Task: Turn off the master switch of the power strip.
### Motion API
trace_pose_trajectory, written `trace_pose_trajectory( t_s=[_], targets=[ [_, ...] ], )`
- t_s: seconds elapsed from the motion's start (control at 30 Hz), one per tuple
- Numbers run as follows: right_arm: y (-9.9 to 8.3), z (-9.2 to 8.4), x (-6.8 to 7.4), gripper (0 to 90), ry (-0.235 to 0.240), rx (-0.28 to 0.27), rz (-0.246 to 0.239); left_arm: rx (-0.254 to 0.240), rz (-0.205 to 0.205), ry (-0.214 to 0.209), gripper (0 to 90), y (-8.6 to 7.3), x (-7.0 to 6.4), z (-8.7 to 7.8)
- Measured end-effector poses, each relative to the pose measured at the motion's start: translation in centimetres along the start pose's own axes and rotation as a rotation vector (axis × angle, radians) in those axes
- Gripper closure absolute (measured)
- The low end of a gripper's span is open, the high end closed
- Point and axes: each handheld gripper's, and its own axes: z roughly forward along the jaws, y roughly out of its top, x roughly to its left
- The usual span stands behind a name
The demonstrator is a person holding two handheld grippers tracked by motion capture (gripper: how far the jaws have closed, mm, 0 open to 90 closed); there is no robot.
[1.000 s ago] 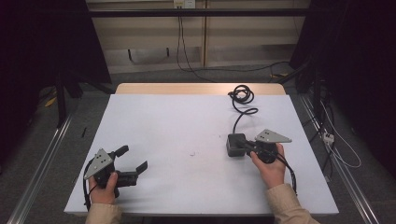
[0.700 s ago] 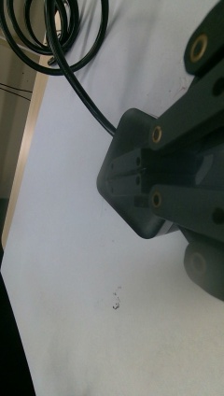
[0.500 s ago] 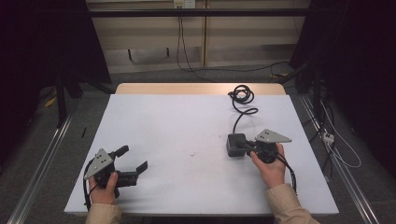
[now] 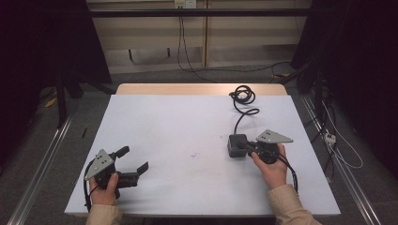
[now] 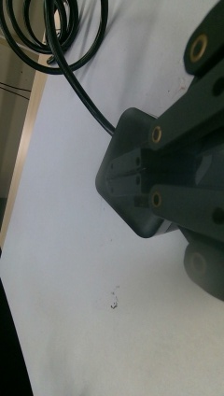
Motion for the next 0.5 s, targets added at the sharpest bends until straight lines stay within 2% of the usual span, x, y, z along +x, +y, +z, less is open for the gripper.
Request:
trace_pose_trajectory(
  t_s=[0.5],
  targets=[
    [0.01,0.02,0.03,90.0,-0.002,0.000,-0.006,0.001,-0.001,0.000,2.1,-0.01,-0.04,0.00]
  ],
)
